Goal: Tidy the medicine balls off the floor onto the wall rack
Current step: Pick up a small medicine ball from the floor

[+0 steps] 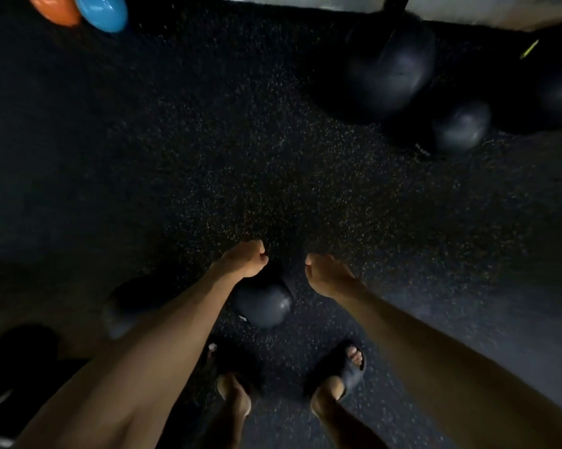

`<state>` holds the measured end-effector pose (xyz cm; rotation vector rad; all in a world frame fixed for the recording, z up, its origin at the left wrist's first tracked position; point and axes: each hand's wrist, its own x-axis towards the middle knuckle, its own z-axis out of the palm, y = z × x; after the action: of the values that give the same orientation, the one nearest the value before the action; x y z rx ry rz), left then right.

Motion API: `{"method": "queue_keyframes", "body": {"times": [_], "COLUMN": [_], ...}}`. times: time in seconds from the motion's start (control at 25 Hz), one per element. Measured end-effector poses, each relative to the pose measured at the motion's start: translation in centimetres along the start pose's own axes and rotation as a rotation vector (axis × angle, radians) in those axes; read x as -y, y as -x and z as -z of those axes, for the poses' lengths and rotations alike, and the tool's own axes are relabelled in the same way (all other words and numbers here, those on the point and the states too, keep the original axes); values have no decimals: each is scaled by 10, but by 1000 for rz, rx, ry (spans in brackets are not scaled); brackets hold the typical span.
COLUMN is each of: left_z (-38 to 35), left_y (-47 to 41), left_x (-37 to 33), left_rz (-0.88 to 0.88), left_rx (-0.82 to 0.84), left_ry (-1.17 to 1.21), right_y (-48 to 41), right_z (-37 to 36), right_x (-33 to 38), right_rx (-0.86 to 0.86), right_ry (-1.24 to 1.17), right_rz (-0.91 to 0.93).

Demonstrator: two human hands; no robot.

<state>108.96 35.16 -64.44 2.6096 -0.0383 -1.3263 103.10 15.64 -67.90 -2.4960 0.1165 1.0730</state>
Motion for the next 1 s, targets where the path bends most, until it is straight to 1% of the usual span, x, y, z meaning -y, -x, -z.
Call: {"method": "queue_keyframes", "body": {"times": [0.12,0.28,0.44,0.52,0.6,0.68,0.76,0.92,1.0], "left_z": [-44,-93,-146,-168,-182,-190,-191,-187,-185], "left_y": [-32,-70,-104,-112,-116,-119,-124,-144,-158], "left_x": [53,107,155,171,178,180,176,165,154], "left_rz": [-40,-123,-184,-243,-283,-312,-336,-262,-204], "left_rx": [24,55,86,129,147,137,130,80,9], "left_ry": [14,11,59,75,48,2,-39,-141,-149], "right_y": [-27,-66,-93,-96,-103,-112,-125,-156,-174], "right_z": [-73,-149,-226,-249,-257,-257,-247,-226,-212], "right_x": [15,27,37,42,46,49,52,60,58], "right_rx": [20,52,208,227,151,23,-86,-223,-254], "right_ry": [-39,-124,-113,-115,-125,-155,-219,-259,-272], "right_rz": [-75,-163,-233,-282,-291,-293,-345,-393,-389]}}
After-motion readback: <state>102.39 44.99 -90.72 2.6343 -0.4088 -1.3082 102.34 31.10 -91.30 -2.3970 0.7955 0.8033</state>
